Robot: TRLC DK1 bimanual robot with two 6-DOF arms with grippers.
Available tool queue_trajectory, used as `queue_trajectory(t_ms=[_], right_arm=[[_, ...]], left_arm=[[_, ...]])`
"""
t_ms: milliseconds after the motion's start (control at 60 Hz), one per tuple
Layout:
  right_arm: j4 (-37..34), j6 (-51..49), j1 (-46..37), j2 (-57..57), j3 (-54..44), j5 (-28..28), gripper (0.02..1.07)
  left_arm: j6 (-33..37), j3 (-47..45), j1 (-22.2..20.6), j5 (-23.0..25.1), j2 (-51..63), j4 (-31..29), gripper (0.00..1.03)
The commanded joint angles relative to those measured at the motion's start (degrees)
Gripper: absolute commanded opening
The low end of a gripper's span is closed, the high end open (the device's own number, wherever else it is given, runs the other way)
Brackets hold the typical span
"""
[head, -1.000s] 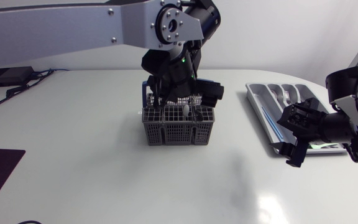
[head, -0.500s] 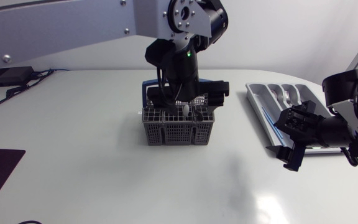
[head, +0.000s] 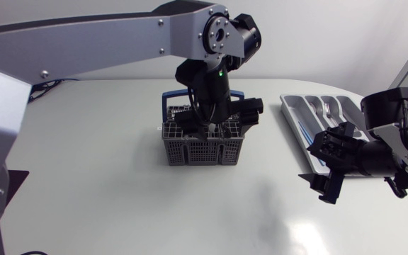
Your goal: Unload the cutlery basket into the drawer organizer.
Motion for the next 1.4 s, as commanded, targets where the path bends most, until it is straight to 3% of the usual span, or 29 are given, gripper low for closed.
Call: queue_trajectory(t_ms=[0, 400, 733, 983, 1383], right_arm=[[0.01, 1.82, 1.01, -1.03, -1.58, 0.35, 0.92], [0.18, 4.54, 4.88, -3.93, -3.86, 1.75, 0.92], [0.53, 7.27, 7.78, -6.47, -6.59, 2.46, 0.92], [1.15, 9.82, 11.39, -8.41, -8.26, 3.86, 0.92], [5.10, 15.88, 16.66, -9.90, -9.84, 4.48, 0.92]], left_arm=[[-5.46, 1.25, 0.21, 0.18, 1.38, 0.09, 0.99], [-20.84, 3.89, -0.23, -0.96, 4.11, 0.88, 0.99], [-25.59, 8.29, -0.23, -2.89, 6.92, 1.14, 0.94], [-27.52, 9.52, -0.23, -5.53, 8.33, 1.14, 0.68], [-28.75, 11.27, -0.32, -6.58, 10.44, 1.23, 0.60]])
